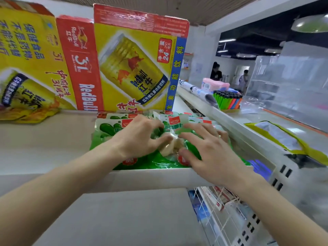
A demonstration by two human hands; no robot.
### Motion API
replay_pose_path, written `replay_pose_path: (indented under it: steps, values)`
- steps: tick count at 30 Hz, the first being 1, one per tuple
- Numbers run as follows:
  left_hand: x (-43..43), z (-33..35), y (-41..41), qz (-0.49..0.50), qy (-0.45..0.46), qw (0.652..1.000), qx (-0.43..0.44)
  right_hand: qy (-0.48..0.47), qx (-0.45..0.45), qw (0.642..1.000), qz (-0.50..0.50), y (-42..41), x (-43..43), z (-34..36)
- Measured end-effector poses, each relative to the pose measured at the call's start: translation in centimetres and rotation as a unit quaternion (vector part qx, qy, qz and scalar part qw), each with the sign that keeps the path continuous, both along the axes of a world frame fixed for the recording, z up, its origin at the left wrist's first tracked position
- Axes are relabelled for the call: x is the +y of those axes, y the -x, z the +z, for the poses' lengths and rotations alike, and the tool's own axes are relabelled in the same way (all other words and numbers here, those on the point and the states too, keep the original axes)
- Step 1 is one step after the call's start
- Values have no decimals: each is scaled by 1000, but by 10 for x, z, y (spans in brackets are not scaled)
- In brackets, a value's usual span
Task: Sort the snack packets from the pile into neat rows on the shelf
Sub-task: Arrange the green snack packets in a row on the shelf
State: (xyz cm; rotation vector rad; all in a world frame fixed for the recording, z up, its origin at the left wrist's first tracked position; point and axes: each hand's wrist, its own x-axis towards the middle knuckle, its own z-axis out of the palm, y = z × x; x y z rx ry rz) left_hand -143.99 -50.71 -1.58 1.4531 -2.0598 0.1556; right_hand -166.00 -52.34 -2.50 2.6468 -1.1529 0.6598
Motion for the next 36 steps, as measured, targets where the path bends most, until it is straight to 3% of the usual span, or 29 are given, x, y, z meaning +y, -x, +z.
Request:
replay_pose_path:
  steps: [3,8,17,23,27,31,36]
  values:
    - [-3,-4,-4,17,-25,998,-47,-40,-31,998,27,2,-3,-5]
    - [0,-1,-1,103,-19,983,-152,-21,-45,998,25,2,-6,-9]
    - [0,-2,2,122,-38,975,-180,-2,-67,997,31,0,-10,-15]
    - [3,4,6,118,-94,980,-127,19,-105,994,33,1,-7,-16]
    - [17,5,10,131,1,985,-109,43,-90,995,33,4,-5,-14]
    - [41,11,14,157,104,978,-84,63,-137,988,44,-2,6,-13]
    - [85,-5,19,192,141,965,-113,72,-185,977,71,-22,20,-10]
